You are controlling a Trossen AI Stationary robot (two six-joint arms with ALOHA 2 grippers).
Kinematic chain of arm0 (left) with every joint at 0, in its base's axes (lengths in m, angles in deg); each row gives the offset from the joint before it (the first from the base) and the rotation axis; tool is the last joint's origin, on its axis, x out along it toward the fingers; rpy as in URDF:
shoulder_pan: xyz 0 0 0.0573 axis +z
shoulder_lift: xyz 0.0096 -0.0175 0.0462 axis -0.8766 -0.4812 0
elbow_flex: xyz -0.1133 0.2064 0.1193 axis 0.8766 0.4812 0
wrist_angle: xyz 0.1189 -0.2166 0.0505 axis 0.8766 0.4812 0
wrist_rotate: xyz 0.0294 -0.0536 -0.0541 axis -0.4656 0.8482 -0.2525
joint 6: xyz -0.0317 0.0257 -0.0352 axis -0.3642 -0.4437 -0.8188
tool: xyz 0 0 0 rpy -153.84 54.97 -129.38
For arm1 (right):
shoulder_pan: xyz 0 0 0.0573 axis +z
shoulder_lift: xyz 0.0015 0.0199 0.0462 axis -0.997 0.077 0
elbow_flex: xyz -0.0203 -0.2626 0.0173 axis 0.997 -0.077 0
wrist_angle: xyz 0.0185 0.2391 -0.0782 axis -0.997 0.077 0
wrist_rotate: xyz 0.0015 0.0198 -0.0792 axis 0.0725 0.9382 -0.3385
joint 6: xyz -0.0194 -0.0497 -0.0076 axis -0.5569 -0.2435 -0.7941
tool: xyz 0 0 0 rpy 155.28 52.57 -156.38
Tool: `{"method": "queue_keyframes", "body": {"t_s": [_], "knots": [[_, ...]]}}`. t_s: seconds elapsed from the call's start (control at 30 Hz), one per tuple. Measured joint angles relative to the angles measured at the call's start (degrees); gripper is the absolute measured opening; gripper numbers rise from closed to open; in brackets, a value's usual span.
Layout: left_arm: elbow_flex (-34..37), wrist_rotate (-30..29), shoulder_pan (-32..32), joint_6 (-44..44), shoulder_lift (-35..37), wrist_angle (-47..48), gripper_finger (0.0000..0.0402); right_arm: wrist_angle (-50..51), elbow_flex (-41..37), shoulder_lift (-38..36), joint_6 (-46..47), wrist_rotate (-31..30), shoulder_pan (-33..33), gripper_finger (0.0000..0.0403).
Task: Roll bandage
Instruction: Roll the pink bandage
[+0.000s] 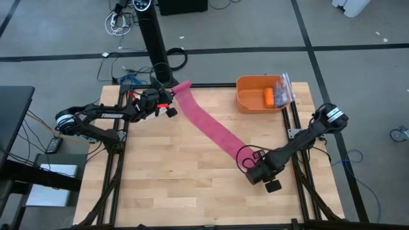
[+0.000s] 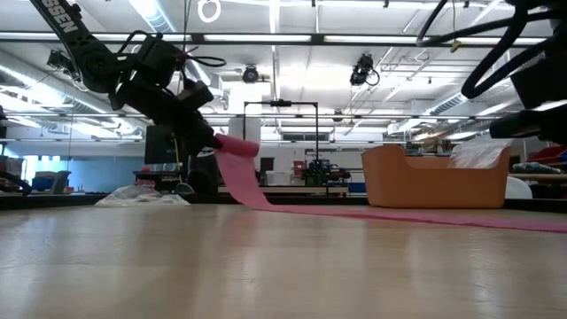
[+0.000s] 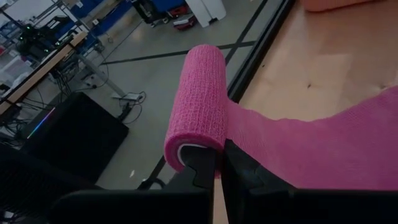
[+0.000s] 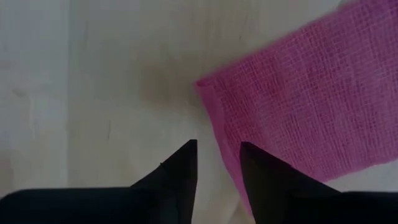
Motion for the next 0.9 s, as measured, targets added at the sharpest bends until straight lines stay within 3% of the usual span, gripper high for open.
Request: {"method": "queue_keyframes", "body": {"t_s": [0.23, 0.43, 0.53, 0.7, 0.9], "knots": [[0.0, 0.0, 0.1, -0.2, 0.0, 0.9, 0.0015, -2.7, -1.3, 0.3, -2.7, 0.0, -0.1, 0.0092], [0.0, 0.0, 0.1, -0.2, 0.0, 0.9, 0.0015, -3.0, -1.3, 0.3, -2.4, 1.7, -0.3, 0.0016], [0.0, 0.4, 0.6, -0.2, 0.0, 0.9, 0.0015, -1.8, 0.0, 0.3, -0.8, 3.0, -0.3, 0.0008], [0.0, 2.3, 2.1, 0.1, 0.0, 0.9, 0.0015, 5.5, 8.8, -0.1, 2.4, 0.9, 0.4, 0.0004], [0.0, 3.8, 3.8, 1.4, 0.0, 1.3, 0.0014, 20.2, 27.7, -0.1, 6.3, -8.9, 2.4, 0.0002]]}}
